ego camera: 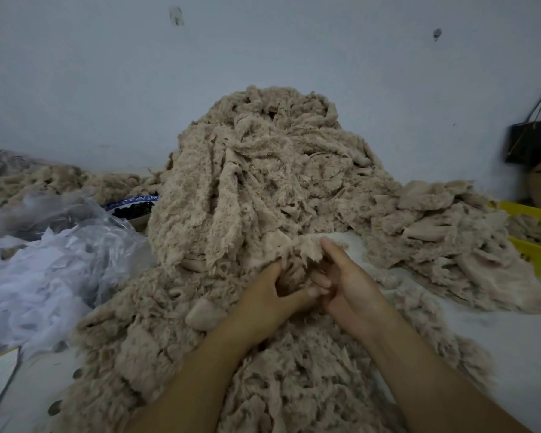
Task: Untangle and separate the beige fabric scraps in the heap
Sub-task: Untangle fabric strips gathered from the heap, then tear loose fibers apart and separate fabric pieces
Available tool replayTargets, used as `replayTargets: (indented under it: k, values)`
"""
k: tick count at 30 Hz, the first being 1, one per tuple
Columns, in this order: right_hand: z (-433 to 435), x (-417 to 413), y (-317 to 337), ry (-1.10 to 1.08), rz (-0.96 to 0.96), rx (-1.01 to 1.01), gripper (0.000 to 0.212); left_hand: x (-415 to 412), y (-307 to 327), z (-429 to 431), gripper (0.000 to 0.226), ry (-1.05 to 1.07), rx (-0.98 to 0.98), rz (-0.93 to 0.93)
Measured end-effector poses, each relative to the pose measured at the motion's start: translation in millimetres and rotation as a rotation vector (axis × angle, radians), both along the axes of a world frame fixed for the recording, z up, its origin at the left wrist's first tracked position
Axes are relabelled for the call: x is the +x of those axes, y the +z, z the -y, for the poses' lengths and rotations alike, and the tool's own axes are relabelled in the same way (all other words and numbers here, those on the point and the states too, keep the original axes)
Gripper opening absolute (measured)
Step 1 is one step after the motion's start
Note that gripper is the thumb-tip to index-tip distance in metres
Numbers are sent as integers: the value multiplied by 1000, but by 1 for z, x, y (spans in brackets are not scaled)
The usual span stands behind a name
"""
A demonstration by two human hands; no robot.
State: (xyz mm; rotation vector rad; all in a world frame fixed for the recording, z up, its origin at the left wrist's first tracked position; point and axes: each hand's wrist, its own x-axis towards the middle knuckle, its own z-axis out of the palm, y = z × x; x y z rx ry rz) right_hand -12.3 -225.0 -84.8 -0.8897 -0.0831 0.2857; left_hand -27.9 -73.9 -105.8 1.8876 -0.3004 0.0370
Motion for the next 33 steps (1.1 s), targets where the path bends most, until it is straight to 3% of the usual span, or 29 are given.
replayTargets:
  k: [3, 7, 9, 14, 18, 23, 27, 30, 33]
  values:
    - [7, 4, -4, -44, 98, -126, 30, 1, -2, -2, 13, 125, -37, 18]
    - [1, 3, -8, -218, 219, -494, 26, 1, 1, -5, 21, 130, -542, -229]
    - [-4, 3, -12, -290, 255, -630, 24, 3, 5, -5, 29, 142, -665, -308]
    - [-3, 6, -15, -244, 243, -673, 22, 3, 9, -6, 32, 144, -643, -317]
    - [-6, -1, -17, -80, 342, -698, 49, -2, 10, -9, 31, 39, -568, -310]
    - [-7, 3, -19, -292, 509, -937, 58, -1, 5, -5, 27, 97, -398, -288]
    - [-1, 10, -20, -413, 348, -928, 55, -3, 9, -3, 24, 101, -456, -293]
    - [18, 21, -19, -582, 147, -751, 49, -3, 13, -9, 33, 121, -706, -318]
    - [25, 21, -21, -681, 142, -821, 58, 0, 14, -17, 47, 87, -943, -365]
